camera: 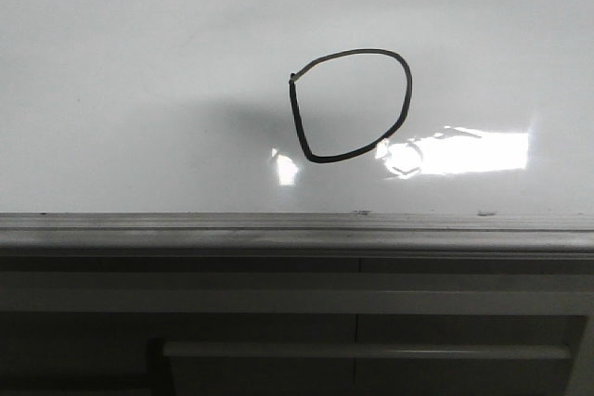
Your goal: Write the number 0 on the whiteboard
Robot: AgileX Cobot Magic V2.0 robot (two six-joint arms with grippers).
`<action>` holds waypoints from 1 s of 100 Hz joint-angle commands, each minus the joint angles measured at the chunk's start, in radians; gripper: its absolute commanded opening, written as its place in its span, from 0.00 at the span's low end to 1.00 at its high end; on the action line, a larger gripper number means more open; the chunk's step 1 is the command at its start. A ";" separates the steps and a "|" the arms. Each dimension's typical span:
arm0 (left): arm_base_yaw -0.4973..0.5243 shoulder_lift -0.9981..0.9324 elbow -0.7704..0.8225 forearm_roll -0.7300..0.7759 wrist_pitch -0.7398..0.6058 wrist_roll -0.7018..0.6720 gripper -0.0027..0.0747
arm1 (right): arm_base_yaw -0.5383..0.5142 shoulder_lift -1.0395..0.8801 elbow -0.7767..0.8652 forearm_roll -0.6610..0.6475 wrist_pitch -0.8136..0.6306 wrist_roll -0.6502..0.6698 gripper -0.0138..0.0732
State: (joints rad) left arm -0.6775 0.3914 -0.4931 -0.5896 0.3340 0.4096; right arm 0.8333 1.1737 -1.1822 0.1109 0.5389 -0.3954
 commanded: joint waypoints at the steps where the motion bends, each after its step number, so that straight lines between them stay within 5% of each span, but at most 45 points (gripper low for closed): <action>1: -0.009 0.007 -0.026 -0.028 -0.062 -0.008 0.01 | 0.014 -0.030 -0.118 -0.045 0.068 -0.010 0.10; 15: -0.009 0.009 -0.060 0.020 0.025 0.051 0.08 | 0.014 -0.050 -0.143 -0.031 0.144 -0.010 0.10; 37: -0.009 0.076 -0.233 0.101 0.277 0.106 0.52 | 0.066 -0.052 -0.114 0.007 0.205 -0.021 0.10; 61: -0.009 0.231 -0.425 0.056 0.513 0.230 0.52 | 0.193 -0.052 -0.059 0.066 0.099 -0.094 0.10; 100: -0.009 0.396 -0.531 -0.131 0.629 0.330 0.52 | 0.341 -0.048 -0.056 0.066 0.000 -0.094 0.10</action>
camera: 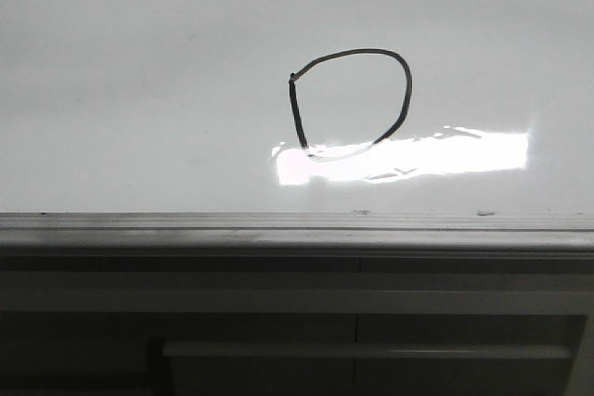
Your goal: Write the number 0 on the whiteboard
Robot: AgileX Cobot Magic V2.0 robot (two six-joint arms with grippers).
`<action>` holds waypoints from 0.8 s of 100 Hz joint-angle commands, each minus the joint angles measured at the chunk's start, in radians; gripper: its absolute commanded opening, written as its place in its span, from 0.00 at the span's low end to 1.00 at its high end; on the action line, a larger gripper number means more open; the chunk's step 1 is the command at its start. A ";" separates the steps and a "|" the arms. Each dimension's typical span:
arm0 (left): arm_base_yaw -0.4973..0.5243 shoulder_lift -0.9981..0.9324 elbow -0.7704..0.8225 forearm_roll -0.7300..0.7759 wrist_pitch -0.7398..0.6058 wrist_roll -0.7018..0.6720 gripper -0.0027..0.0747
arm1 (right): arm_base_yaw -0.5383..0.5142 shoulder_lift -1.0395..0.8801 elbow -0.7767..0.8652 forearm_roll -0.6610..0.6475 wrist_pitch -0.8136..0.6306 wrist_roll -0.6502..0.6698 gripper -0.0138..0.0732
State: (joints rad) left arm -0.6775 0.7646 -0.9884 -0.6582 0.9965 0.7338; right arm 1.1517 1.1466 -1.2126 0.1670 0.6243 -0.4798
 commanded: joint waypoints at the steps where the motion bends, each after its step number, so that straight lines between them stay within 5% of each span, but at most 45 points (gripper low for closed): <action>1: -0.009 0.026 -0.036 -0.062 -0.033 0.006 0.52 | 0.026 -0.021 -0.025 0.010 -0.086 -0.009 0.10; 21: -0.009 0.053 -0.036 -0.060 -0.025 0.006 0.43 | 0.035 -0.021 -0.025 0.019 -0.090 -0.009 0.10; 65: -0.009 0.092 -0.036 -0.033 -0.015 0.022 0.01 | 0.035 -0.021 -0.025 0.021 -0.098 -0.009 0.10; 80: -0.009 0.098 -0.036 -0.031 -0.019 0.044 0.01 | 0.035 -0.021 -0.025 0.021 -0.129 -0.009 0.11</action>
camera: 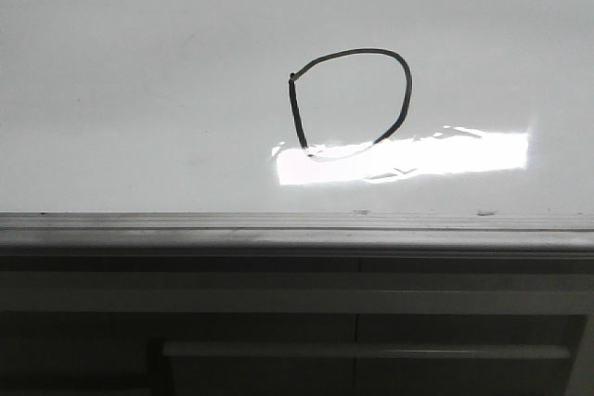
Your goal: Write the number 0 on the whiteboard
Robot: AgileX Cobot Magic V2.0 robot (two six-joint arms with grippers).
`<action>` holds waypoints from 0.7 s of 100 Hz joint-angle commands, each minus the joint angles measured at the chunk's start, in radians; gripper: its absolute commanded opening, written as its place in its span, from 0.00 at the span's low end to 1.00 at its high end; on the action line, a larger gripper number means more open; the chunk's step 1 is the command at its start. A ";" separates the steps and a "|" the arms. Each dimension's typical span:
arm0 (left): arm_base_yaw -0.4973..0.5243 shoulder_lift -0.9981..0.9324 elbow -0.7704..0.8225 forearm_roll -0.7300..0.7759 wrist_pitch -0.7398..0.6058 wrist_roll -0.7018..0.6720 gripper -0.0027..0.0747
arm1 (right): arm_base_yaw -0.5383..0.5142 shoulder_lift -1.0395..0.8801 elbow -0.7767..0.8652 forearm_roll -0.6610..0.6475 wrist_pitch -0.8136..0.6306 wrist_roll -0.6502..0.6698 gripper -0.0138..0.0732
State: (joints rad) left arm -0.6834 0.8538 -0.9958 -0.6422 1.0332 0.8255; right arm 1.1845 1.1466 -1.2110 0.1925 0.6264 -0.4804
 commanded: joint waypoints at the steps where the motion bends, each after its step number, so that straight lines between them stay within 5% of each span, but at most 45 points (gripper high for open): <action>1: -0.003 0.009 -0.029 -0.044 -0.058 -0.047 0.01 | 0.002 -0.021 -0.027 -0.005 -0.133 -0.009 0.12; 10: -0.003 0.011 -0.029 -0.028 -0.063 -0.047 0.01 | -0.002 -0.021 -0.027 -0.027 -0.142 -0.009 0.25; 25: -0.003 0.020 -0.027 -0.014 -0.090 -0.049 0.01 | -0.057 -0.035 -0.027 -0.048 -0.152 -0.009 0.65; 34: -0.003 0.025 -0.024 -0.014 -0.136 -0.062 0.01 | -0.116 -0.069 -0.027 -0.048 -0.156 0.005 0.75; 57: -0.003 0.025 0.062 -0.016 -0.441 -0.200 0.01 | -0.324 -0.231 -0.025 -0.048 -0.070 0.059 0.61; 70: -0.003 0.036 0.171 -0.025 -0.715 -0.359 0.01 | -0.384 -0.328 0.012 -0.048 0.034 0.108 0.26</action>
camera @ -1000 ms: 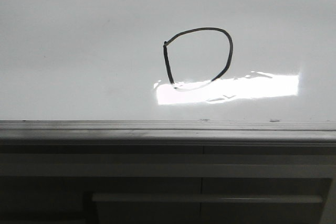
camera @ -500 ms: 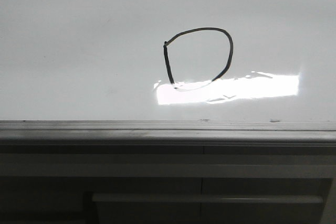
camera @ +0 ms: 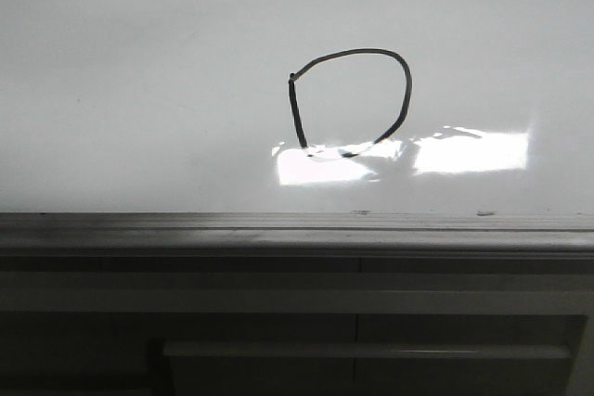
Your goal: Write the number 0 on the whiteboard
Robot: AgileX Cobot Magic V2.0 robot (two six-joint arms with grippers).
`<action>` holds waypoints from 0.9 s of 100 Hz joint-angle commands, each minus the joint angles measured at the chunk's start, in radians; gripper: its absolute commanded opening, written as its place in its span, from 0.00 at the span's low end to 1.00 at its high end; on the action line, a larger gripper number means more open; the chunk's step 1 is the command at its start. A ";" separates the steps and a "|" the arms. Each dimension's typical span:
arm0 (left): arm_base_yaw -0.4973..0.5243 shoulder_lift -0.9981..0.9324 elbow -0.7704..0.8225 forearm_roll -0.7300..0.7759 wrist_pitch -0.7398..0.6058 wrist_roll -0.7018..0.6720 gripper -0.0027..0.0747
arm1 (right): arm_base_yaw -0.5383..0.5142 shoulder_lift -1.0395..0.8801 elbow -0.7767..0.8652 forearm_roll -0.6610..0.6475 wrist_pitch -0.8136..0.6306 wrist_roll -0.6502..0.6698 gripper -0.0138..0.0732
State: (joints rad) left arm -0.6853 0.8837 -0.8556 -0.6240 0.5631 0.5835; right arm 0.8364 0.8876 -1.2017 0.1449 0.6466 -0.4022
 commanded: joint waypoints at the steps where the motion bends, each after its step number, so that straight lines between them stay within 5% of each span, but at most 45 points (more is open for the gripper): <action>1: -0.001 0.008 0.037 -0.045 -0.259 -0.125 0.01 | -0.035 -0.080 0.011 -0.001 0.025 0.029 0.24; 6: -0.001 0.025 0.076 -0.064 -0.355 -0.166 0.01 | -0.035 -0.119 0.050 -0.001 0.055 0.036 0.07; 15: -0.001 0.077 0.117 -0.124 -0.459 -0.182 0.01 | -0.035 -0.191 0.146 0.003 0.066 0.083 0.09; 47: -0.003 0.314 0.105 -0.188 -0.518 -0.182 0.01 | -0.035 -0.397 0.461 0.003 -0.087 0.231 0.09; 90: -0.003 0.406 0.105 -0.222 -0.614 -0.182 0.01 | -0.035 -0.419 0.496 0.005 -0.101 0.248 0.09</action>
State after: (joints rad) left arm -0.6871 1.2936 -0.7220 -0.8302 0.0203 0.4102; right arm 0.8077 0.4655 -0.6825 0.1449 0.6294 -0.1578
